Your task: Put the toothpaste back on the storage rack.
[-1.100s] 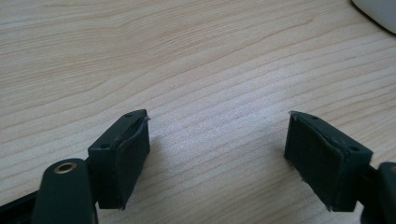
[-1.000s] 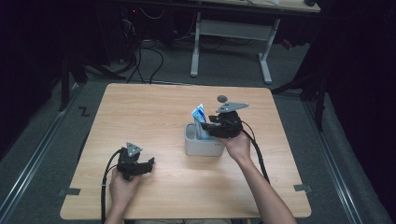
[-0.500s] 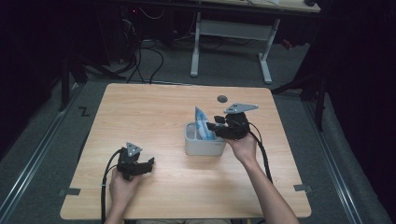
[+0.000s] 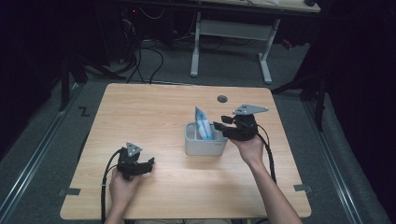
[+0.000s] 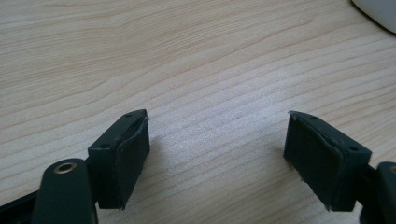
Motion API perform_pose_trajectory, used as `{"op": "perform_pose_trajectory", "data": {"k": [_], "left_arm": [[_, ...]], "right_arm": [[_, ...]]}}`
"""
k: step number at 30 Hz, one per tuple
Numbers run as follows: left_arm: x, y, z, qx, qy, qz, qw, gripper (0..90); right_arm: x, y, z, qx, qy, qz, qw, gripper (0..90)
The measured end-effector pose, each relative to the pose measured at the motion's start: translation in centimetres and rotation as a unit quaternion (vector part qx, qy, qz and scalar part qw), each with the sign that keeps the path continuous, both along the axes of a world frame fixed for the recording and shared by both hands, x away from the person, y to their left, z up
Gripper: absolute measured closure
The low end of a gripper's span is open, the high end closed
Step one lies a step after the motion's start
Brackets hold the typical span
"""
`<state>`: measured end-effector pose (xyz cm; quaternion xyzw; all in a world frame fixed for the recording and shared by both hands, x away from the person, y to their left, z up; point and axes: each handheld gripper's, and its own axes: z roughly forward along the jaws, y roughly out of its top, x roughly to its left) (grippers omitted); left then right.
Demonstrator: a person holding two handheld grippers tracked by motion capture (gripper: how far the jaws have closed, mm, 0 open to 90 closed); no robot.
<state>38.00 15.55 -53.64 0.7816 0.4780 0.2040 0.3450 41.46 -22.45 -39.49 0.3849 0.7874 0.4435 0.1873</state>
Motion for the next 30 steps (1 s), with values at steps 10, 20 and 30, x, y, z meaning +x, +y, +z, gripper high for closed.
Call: {"op": "perform_pose_trajectory", "data": {"k": [10,20,30], "left_arm": [[0.0,0.0,0.0,0.000,0.000,0.000,1.0000,22.8],[0.0,0.0,0.0,0.000,0.000,0.000,1.0000,22.8],[0.0,0.0,0.0,0.000,0.000,0.000,1.0000,22.8]], "right_arm": [[-0.8,-1.5,0.3,0.013,-0.011,-0.016,0.9997,57.4],[-1.6,-3.1,0.5,0.024,-0.013,-0.025,0.9993,57.7],[-2.3,-4.2,0.8,0.032,-0.018,-0.034,0.9987,58.9]]}}
